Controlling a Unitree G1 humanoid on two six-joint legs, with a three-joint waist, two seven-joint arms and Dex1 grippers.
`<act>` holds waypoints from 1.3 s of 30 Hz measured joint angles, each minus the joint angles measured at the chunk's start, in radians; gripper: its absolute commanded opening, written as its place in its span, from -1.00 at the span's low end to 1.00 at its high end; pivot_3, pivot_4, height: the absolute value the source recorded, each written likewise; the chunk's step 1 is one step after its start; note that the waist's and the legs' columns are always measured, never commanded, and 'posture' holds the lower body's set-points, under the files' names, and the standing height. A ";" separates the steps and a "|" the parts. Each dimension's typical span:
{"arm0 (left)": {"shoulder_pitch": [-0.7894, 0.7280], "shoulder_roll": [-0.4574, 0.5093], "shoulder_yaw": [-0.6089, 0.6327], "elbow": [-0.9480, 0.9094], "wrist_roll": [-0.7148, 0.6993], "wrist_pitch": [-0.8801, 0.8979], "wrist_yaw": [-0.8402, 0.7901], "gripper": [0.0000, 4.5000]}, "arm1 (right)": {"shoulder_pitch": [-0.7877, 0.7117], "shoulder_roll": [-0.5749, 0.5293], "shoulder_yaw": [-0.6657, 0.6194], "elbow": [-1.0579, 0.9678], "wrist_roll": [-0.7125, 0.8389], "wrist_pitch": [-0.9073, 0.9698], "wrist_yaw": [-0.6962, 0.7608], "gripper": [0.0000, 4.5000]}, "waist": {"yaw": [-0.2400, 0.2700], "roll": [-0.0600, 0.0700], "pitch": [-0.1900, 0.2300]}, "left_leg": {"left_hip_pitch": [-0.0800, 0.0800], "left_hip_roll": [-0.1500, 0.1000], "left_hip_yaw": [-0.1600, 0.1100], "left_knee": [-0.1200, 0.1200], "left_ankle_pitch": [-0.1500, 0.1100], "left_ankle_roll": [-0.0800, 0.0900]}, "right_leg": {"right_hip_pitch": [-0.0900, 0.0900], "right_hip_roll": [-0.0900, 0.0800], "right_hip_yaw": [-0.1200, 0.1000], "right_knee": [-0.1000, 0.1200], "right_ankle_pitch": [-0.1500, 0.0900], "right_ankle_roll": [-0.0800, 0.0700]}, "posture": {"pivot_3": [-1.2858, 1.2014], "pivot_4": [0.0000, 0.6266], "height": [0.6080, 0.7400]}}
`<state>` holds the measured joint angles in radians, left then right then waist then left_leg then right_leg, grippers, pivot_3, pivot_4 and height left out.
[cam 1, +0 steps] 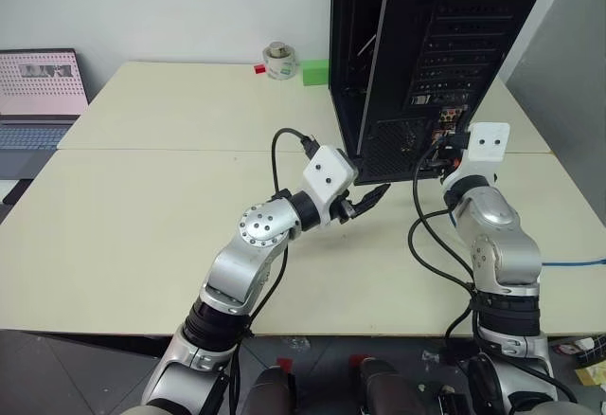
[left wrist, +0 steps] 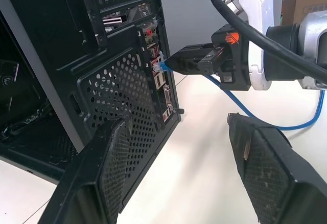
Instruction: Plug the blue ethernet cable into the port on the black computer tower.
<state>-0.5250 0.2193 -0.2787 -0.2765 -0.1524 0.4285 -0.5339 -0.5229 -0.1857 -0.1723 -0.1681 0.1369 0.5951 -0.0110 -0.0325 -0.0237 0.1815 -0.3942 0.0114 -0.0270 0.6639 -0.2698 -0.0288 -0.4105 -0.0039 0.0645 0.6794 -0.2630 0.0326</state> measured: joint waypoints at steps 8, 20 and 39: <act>0.000 0.000 0.000 0.000 0.000 0.000 0.000 0.40 | -0.010 0.016 -0.001 0.026 0.000 -0.019 -0.020 -1.00 | -0.001 0.000 0.000 | 0.000 0.000 0.000 0.000 0.000 0.000 | 0.000 0.000 0.000 0.000 0.000 0.000 | 0.03 -0.52 1.00; 0.000 0.000 0.000 -0.001 0.002 0.001 0.000 0.40 | -0.019 0.027 -0.001 0.039 -0.004 -0.040 -0.047 -1.00 | -0.001 0.000 0.000 | -0.001 0.000 0.001 0.000 0.000 0.000 | -0.001 0.000 0.001 0.000 0.000 0.000 | 0.03 -0.52 1.00; 0.001 -0.006 0.000 -0.001 0.006 0.004 0.002 0.40 | -0.019 0.063 -0.002 0.085 -0.001 -0.121 -0.074 -1.00 | -0.002 0.000 0.000 | 0.000 0.000 0.001 0.000 0.000 0.000 | -0.001 0.000 0.001 0.000 0.000 0.000 | 0.03 -0.52 1.00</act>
<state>-0.5244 0.2138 -0.2788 -0.2776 -0.1465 0.4322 -0.5323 -0.5420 -0.1228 -0.1744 -0.0833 0.1357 0.4741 -0.0850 -0.0348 -0.0236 0.1816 -0.3944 0.0115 -0.0259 0.6636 -0.2698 -0.0288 -0.4116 -0.0039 0.0657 0.6796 -0.2630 0.0327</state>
